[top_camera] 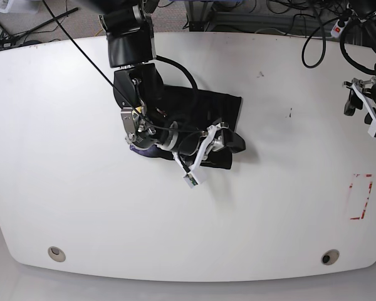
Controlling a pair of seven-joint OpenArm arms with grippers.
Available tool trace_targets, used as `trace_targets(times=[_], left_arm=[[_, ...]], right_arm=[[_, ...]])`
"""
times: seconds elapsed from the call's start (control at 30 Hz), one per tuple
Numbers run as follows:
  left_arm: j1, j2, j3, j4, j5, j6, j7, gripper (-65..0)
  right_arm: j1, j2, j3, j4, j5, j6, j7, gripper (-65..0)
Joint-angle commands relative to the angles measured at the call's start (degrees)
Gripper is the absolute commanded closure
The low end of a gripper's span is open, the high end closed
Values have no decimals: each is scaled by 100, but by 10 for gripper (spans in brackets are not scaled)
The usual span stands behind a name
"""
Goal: Fold the T-shirt properly
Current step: 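Press the folded bundle with the right gripper and bring the left gripper back, then grasp the bundle with both grippers and rotate it, sun print showing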
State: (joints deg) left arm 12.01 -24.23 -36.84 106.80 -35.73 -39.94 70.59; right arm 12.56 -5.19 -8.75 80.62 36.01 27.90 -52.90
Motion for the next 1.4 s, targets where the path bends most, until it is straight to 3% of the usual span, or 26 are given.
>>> trace_targets(times=[0.0, 0.1, 0.2, 0.33, 0.63, 0.83, 0.93, 1.13, 1.37], left_arm=[[-63, -52, 128, 208, -45, -6, -109, -344], [-63, 45, 313, 331, -36, -6, -109, -344], [-107, 54, 682, 375, -36, -6, -109, -344], [-414, 115, 1253, 410, -36, -6, -109, -344], [-994, 942, 2519, 401, -10, -6, -109, -344], [-1249, 1671, 3724, 383, 764, -6, -109, -344], [-1311, 2172, 4295, 375, 1449, -6, -109, -344], [-1285, 2920, 5086, 287, 2610, -6, -118, -344], [-1285, 3051, 5253, -197, 2926, -6, -303, -343]], right_arm=[[252, -66, -360, 109, 113, -201, 47, -409], [454, -57, -773, 101, 113, -509, 55, -409], [481, -39, -773, 197, 131, -570, 55, -409], [445, 383, -764, 611, 166, -579, 55, -409], [-108, 1447, 89, 1217, 184, -570, 55, -407], [-399, 1869, 598, 1393, 184, -570, 55, -407], [-460, 1921, 968, 1384, 184, -561, 55, -350], [-478, 2176, 1144, 1208, 175, -394, 47, -122], [-346, 2194, 1179, 540, 105, -201, 82, -127]])
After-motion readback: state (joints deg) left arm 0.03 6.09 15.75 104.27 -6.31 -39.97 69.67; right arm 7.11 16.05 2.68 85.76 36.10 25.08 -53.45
